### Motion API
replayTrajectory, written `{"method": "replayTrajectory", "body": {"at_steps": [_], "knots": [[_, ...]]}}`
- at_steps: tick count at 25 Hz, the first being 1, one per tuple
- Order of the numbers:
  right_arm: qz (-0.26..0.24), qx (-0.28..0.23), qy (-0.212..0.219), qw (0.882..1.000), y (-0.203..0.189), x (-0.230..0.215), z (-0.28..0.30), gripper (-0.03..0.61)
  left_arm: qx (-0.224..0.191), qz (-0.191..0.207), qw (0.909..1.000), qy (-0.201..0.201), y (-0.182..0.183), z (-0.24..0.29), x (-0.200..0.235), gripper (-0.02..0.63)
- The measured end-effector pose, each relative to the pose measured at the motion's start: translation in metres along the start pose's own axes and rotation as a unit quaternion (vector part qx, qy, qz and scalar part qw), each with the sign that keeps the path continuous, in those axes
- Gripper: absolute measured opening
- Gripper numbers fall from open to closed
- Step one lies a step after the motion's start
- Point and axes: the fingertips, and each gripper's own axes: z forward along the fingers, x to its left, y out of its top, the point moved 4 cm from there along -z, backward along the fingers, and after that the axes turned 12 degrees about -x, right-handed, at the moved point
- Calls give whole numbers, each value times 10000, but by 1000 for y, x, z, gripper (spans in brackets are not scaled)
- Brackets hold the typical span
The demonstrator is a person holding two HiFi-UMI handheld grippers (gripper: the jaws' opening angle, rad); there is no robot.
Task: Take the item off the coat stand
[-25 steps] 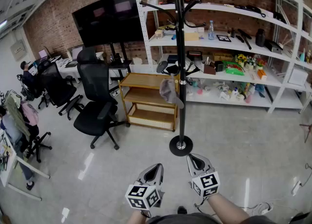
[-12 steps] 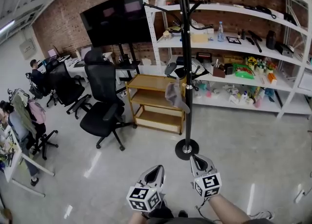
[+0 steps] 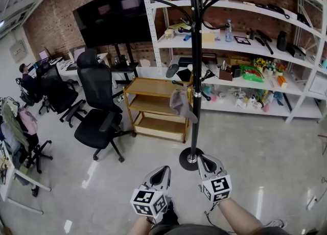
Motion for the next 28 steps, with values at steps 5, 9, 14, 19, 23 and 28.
{"method": "replayTrajectory", "body": {"at_steps": [5,9,14,19,23,28], "knots": [[-3,-4,-195,9998,-4,-9,42,9,25,-51,9999,-112,3,36,36,8],[6,90,-329,9994,-7,-15,71,8,-15,-59,9999,-160,12,61,60,8],[-27,123,-508,9986,-5,-20,108,9,64,-171,9994,-305,19,90,87,8],[-133,119,-692,9974,-5,-22,141,9,74,-277,9985,-470,21,113,111,8],[-177,191,-1003,9946,-11,-26,161,9,85,-337,9976,-599,22,127,131,8],[-224,255,-1262,9914,-15,-24,180,9,104,-253,9972,-702,25,134,156,8]]}}
